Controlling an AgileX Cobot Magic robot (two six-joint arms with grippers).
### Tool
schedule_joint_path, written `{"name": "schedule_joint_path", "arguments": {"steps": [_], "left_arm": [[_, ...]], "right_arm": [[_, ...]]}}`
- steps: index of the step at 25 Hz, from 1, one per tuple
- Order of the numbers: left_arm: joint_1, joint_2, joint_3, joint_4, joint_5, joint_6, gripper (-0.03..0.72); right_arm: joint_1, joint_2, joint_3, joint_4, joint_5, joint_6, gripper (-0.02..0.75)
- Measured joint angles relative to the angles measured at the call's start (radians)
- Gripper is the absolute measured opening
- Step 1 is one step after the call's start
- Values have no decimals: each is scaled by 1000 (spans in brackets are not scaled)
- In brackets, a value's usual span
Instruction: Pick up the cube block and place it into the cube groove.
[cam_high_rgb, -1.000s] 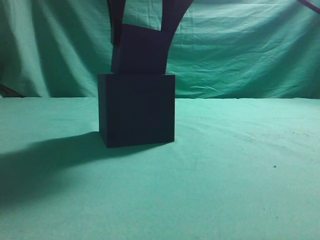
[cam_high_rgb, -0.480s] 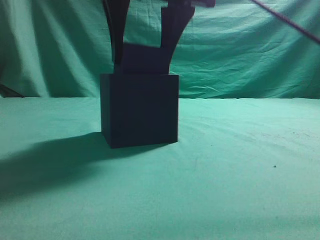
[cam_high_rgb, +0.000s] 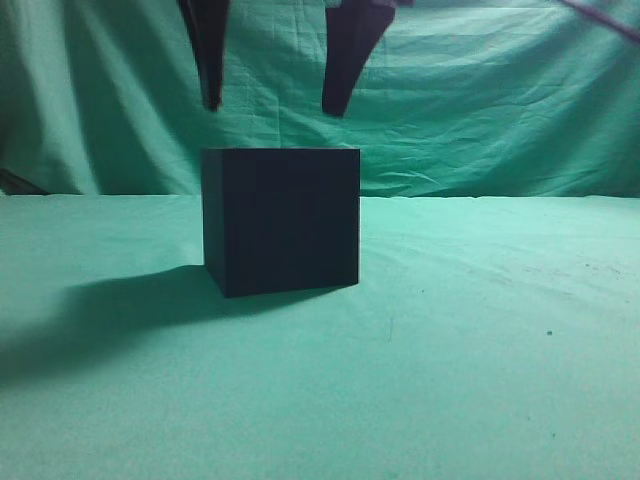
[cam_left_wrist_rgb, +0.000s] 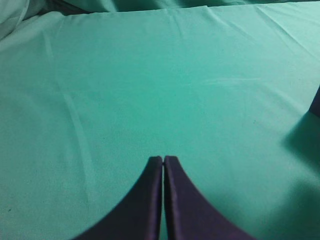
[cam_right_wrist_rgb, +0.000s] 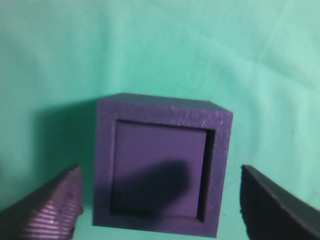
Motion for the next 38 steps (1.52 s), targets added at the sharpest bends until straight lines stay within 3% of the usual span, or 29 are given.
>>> {"name": "schedule_joint_path", "arguments": {"steps": [5, 8, 12, 15, 26, 34, 38], "left_arm": [[0, 0, 0, 0, 0, 0, 0], [0, 0, 0, 0, 0, 0, 0], [0, 0, 0, 0, 0, 0, 0], [0, 0, 0, 0, 0, 0, 0], [0, 0, 0, 0, 0, 0, 0], [0, 0, 0, 0, 0, 0, 0], [0, 0, 0, 0, 0, 0, 0]], "right_arm": [[0, -28, -136, -3, 36, -44, 566], [0, -91, -165, -6, 42, -53, 395], [0, -198, -168, -5, 52, -72, 109], [0, -281, -168, 8, 58, -80, 0], [0, -569, -110, 43, 70, -111, 0], [0, -839, 230, -18, 68, -134, 0], [0, -1004, 443, -19, -64, -134, 0]]}}
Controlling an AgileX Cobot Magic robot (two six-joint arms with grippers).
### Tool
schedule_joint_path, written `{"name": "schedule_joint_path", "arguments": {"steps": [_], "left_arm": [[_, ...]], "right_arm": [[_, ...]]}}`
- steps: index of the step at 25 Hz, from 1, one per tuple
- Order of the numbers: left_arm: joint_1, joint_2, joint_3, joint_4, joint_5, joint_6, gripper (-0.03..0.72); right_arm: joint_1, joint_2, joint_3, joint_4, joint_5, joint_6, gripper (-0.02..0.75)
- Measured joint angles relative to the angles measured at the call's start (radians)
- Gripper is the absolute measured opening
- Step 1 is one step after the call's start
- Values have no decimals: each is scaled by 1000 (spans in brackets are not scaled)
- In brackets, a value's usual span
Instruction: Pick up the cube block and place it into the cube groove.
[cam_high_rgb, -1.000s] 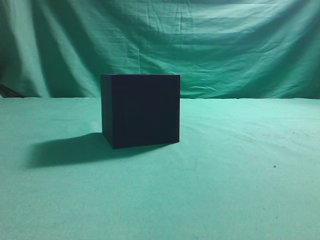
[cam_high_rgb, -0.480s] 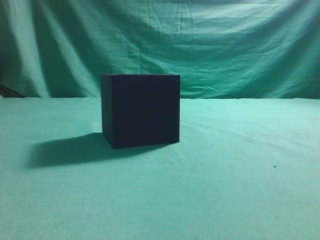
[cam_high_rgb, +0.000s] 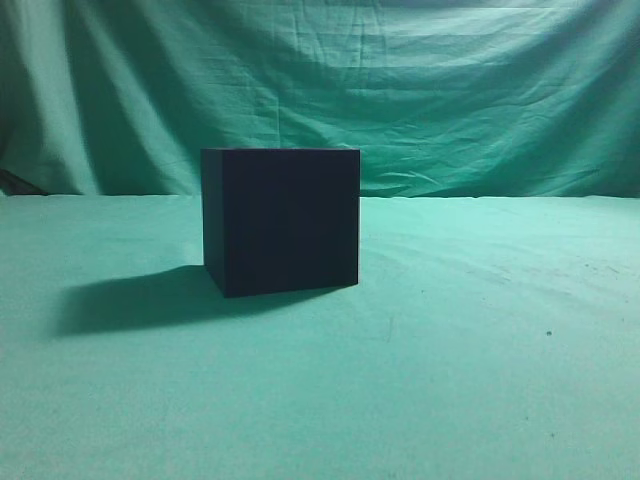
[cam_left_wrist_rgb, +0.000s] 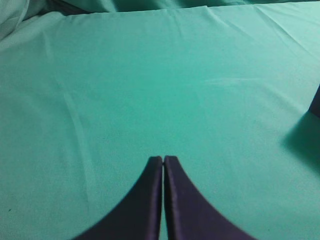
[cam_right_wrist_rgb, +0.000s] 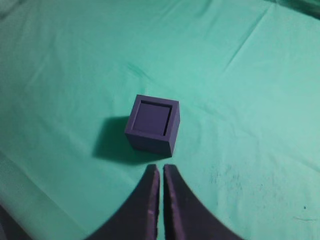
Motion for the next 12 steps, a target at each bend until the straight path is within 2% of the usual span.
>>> {"name": "schedule_joint_path", "arguments": {"steps": [6, 10, 11, 12], "left_arm": [[0, 0, 0, 0, 0, 0, 0], [0, 0, 0, 0, 0, 0, 0], [0, 0, 0, 0, 0, 0, 0], [0, 0, 0, 0, 0, 0, 0]], "right_arm": [[0, -248, 248, 0, -190, 0, 0], [0, -373, 285, -5, -161, 0, 0], [0, -391, 287, -10, -151, 0, 48], [0, -410, 287, -17, -144, 0, 48]]}}
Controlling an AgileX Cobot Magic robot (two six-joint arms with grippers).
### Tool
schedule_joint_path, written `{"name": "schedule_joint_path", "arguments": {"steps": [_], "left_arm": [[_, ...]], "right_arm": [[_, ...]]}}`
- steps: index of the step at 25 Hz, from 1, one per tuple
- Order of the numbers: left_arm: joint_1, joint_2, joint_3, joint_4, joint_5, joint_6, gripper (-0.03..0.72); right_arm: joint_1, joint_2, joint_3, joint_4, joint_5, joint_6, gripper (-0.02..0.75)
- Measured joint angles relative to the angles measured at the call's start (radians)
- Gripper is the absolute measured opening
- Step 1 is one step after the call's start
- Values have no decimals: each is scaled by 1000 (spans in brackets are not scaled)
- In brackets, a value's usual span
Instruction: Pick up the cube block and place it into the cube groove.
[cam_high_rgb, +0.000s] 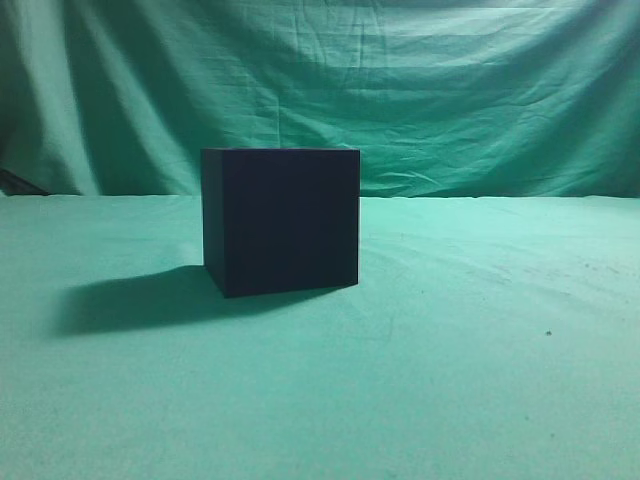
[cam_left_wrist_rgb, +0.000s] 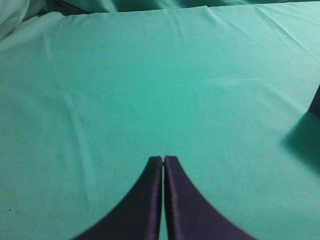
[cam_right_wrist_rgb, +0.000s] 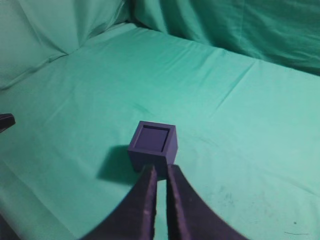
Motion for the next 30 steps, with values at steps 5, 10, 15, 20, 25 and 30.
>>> {"name": "schedule_joint_path", "arguments": {"steps": [5, 10, 15, 20, 25, 30], "left_arm": [[0, 0, 0, 0, 0, 0, 0], [0, 0, 0, 0, 0, 0, 0], [0, 0, 0, 0, 0, 0, 0], [0, 0, 0, 0, 0, 0, 0], [0, 0, 0, 0, 0, 0, 0], [0, 0, 0, 0, 0, 0, 0]], "right_arm": [[0, -53, 0, -53, 54, -6, 48], [0, -59, 11, -117, 70, -23, 48], [-38, -126, 135, -136, 13, -28, 48], [-188, -274, 327, -95, -125, -32, 48], [-376, -416, 538, -67, -288, -33, 48], [-530, -521, 739, -65, -494, -34, 48]]}}
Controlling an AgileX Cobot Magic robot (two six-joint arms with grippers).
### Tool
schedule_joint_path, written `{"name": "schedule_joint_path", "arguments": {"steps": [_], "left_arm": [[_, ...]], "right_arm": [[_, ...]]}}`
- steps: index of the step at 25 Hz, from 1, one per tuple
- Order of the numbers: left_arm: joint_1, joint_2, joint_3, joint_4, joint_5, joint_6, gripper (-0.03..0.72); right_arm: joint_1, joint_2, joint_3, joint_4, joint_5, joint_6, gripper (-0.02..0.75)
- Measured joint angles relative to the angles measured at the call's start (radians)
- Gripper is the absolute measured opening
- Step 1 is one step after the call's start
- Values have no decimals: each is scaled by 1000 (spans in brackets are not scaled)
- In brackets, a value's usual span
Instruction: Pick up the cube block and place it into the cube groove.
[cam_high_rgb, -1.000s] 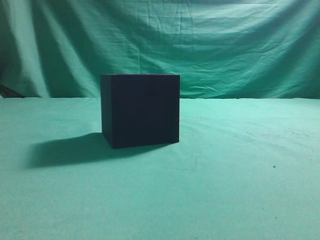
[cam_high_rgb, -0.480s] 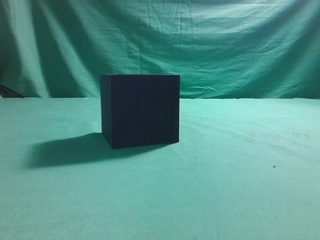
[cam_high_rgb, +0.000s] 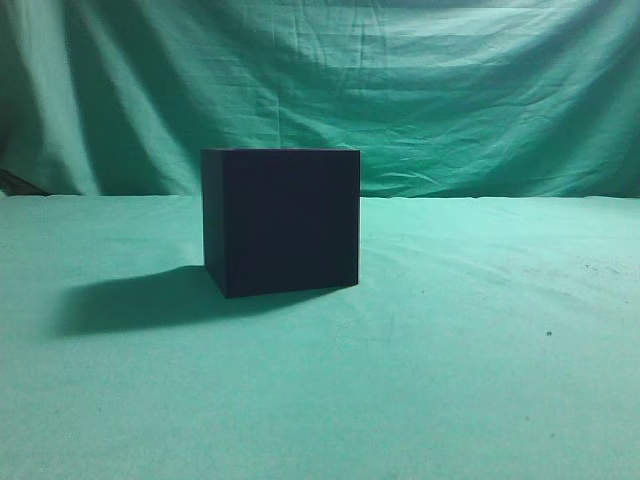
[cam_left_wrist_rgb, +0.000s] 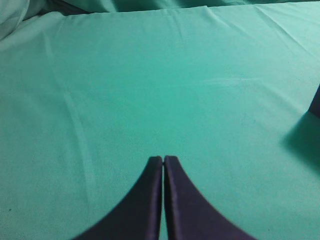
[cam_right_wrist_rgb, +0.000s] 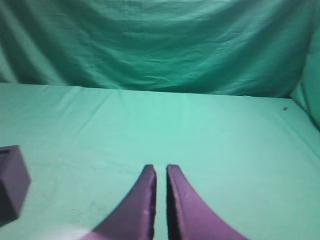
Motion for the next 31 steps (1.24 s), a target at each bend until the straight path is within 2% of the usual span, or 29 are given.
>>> {"name": "schedule_joint_path", "arguments": {"steps": [5, 8, 11, 31], "left_arm": [[0, 0, 0, 0, 0, 0, 0], [0, 0, 0, 0, 0, 0, 0], [0, 0, 0, 0, 0, 0, 0], [0, 0, 0, 0, 0, 0, 0]], "right_arm": [[-121, -56, 176, -2, -103, 3, 48], [-156, -56, 262, -2, -120, 3, 48], [-162, -56, 303, 9, -115, 3, 48], [-163, -56, 303, 19, -114, 3, 48]]}}
